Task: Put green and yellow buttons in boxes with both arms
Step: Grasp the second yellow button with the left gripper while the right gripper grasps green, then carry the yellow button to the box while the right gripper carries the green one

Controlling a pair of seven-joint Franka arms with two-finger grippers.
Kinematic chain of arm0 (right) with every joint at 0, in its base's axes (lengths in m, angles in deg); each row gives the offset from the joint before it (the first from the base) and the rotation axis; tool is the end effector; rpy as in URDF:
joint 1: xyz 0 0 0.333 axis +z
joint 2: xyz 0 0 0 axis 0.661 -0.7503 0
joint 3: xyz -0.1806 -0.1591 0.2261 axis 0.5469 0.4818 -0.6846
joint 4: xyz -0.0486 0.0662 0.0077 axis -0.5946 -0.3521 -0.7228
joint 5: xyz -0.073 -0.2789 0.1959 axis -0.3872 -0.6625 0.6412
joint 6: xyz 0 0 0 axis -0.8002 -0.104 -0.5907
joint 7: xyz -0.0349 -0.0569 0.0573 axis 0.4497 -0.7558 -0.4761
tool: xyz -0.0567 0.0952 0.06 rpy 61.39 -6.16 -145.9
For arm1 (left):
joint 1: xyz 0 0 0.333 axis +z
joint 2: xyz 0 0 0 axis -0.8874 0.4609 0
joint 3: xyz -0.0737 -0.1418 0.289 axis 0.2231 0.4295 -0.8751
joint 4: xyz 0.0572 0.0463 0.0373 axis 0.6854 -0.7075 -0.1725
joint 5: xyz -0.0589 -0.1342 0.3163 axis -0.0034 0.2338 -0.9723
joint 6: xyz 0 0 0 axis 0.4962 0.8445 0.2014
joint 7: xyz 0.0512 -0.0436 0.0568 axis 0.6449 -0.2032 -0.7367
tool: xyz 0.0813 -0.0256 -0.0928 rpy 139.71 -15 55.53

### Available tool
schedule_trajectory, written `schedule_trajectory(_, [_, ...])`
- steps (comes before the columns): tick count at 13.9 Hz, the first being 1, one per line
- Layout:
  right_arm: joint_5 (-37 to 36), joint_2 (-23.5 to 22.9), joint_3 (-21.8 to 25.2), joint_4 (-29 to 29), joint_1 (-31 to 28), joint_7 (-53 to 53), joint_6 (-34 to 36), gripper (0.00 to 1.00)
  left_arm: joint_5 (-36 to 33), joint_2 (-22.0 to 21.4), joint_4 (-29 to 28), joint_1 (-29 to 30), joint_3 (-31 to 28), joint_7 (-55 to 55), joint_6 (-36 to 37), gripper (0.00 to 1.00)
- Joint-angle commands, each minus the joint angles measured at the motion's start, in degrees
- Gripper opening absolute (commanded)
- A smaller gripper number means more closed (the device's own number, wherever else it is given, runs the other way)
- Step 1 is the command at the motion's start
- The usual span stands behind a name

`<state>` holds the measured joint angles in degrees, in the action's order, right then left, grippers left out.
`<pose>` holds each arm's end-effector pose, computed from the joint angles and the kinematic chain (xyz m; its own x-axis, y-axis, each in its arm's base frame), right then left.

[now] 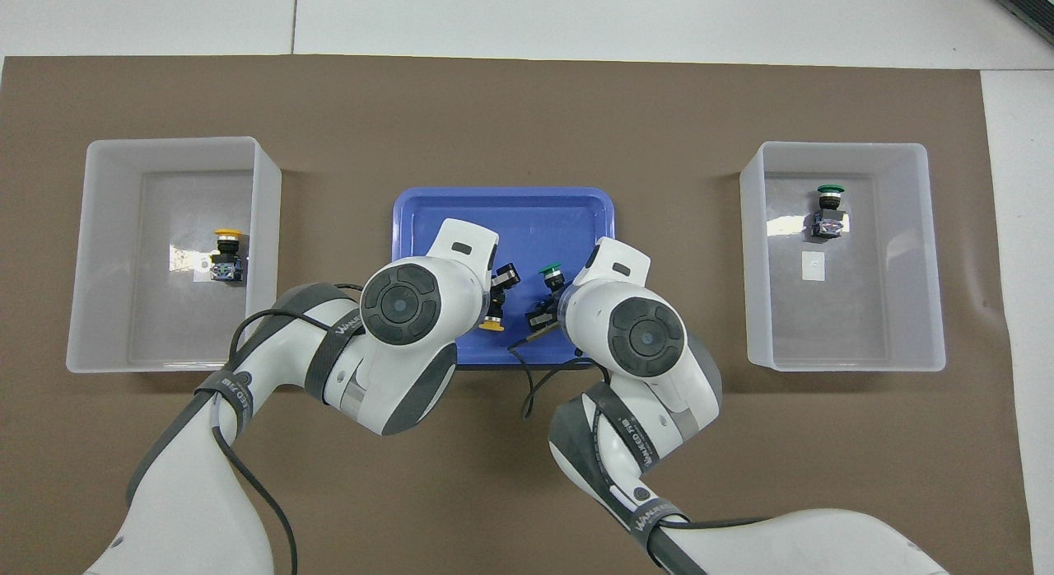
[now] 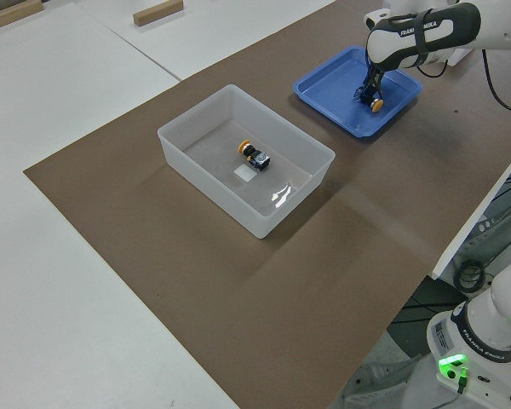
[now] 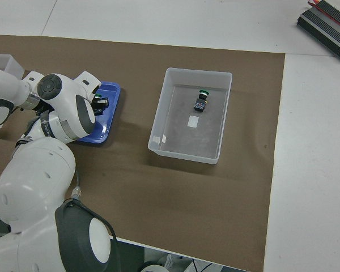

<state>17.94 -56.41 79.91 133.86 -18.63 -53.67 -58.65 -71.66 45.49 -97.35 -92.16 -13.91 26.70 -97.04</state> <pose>0.5179 0.2456 0.4011 0.9253 0.2238 0.3062 0.2500 -0.9670 -0.0488 0.4798 -0.3512 0.3594 0.9138 0.3988 0.0770 0.3741 -0.9002 0.2227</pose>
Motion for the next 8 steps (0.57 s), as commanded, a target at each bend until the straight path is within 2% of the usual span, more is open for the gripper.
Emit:
schedule_trajectory(1, [-0.79, 6.52, -0.57, 1.23, -5.15, -0.41, 5.47, 0.00, 0.76, 0.15, 0.67, -1.51, -0.99, -0.68, 0.13, 0.59])
schedule_trajectory(4, [-0.79, 10.05, -0.57, 1.23, -10.61, 2.49, 10.14, 0.00, 0.58, 0.33, 0.49, -2.12, -0.99, -0.41, -0.57, 0.61])
schedule_trajectory(8, [-0.70, 10.58, -0.66, 1.23, -18.52, 5.13, 11.03, 0.00, -0.03, 1.03, 0.40, -2.21, -0.99, 1.78, -1.10, 0.63])
